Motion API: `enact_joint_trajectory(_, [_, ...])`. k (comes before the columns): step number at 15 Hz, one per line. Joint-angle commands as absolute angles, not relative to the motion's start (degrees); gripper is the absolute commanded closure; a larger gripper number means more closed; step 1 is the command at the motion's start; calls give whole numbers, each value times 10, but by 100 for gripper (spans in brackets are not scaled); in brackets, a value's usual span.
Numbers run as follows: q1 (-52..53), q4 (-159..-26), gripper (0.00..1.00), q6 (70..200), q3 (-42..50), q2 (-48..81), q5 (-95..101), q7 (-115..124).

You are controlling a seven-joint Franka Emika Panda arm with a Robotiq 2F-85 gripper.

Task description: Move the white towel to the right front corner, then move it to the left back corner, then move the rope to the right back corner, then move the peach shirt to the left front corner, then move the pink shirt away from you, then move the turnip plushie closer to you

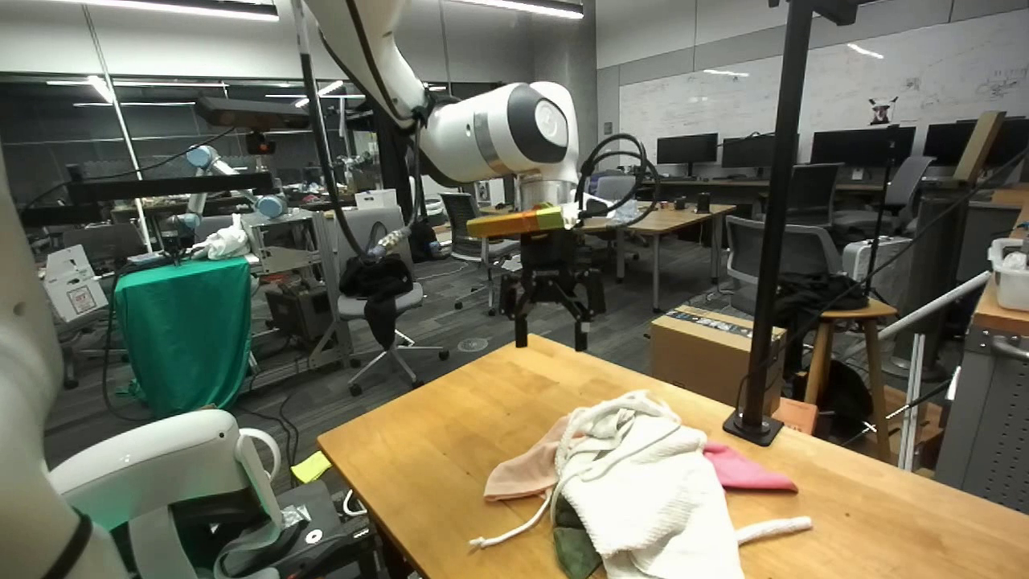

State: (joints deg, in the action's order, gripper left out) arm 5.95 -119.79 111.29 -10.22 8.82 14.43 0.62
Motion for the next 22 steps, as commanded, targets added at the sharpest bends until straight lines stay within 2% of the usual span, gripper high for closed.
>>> enact_joint_trajectory(1, [69,-1184,0,1156,-86,135,171,-12])
enact_joint_trajectory(9, [67,-1165,0,1255,-62,238,182,-29])
enact_joint_trajectory(20, [70,-1129,0,1285,-35,307,184,-28])
enact_joint_trajectory(21, [70,-1125,2,1285,-33,311,184,-27])
enact_joint_trajectory(22, [70,-1123,25,1285,-32,313,183,-28])
